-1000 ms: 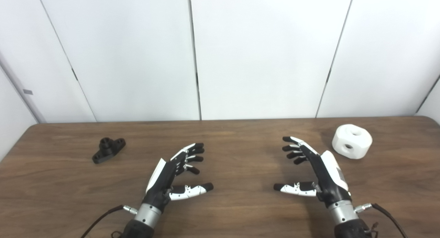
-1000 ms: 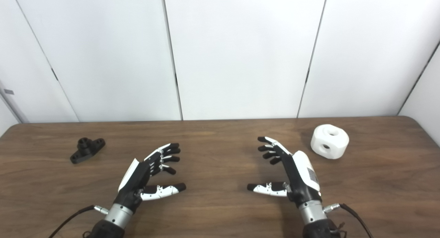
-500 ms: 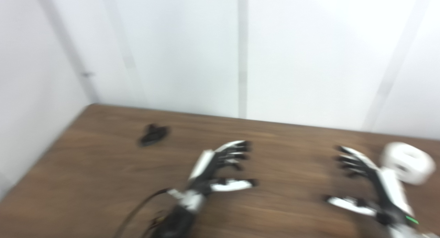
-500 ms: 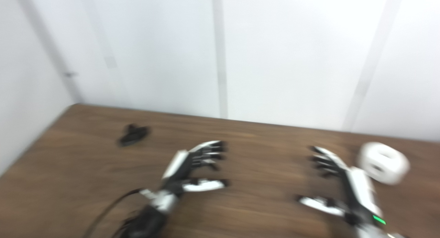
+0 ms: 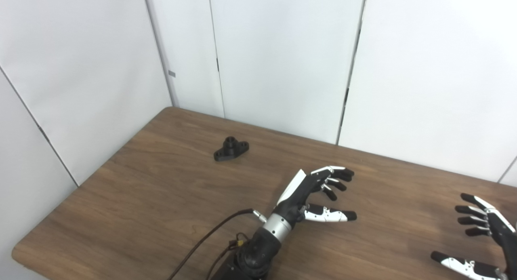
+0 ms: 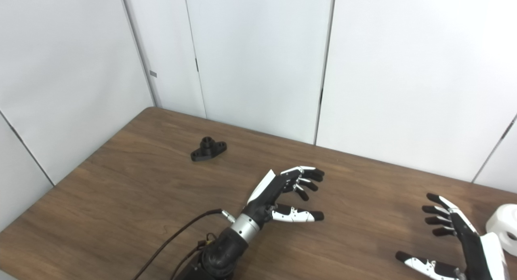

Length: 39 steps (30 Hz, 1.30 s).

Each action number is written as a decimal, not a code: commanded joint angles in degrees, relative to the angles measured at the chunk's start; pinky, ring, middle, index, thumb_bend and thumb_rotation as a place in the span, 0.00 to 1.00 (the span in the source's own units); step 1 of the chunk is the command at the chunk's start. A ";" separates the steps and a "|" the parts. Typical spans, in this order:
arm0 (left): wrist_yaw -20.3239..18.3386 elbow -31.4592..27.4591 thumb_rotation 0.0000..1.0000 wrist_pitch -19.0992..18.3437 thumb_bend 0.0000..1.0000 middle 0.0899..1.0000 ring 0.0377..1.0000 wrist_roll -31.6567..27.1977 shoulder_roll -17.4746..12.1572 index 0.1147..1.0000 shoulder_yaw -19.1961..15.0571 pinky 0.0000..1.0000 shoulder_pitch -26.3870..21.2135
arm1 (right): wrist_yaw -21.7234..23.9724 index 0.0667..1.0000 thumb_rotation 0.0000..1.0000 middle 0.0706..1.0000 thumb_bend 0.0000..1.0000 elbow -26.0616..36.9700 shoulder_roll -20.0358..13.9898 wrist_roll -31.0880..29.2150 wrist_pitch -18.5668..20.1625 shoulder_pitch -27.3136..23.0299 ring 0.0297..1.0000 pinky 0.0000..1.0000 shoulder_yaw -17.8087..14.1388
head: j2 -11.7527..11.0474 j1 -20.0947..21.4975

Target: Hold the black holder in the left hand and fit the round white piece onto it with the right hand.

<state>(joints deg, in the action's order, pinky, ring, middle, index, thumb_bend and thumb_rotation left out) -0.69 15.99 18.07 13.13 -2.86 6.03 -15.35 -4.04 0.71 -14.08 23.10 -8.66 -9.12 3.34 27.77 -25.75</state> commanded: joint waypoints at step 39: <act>0.84 -19.61 0.00 -16.71 0.80 0.67 0.68 13.82 -21.50 0.58 -10.52 0.60 -4.09 | 1.98 0.77 0.00 0.71 0.68 2.10 -1.75 -1.98 -0.25 -1.94 0.66 0.59 -2.73 | 1.48 -1.21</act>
<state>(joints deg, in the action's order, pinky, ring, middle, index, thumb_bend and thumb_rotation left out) -2.06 -1.27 0.91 25.99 -22.27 -3.30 -16.62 -1.86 1.49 -14.96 21.71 -7.29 -9.06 1.07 29.18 -26.98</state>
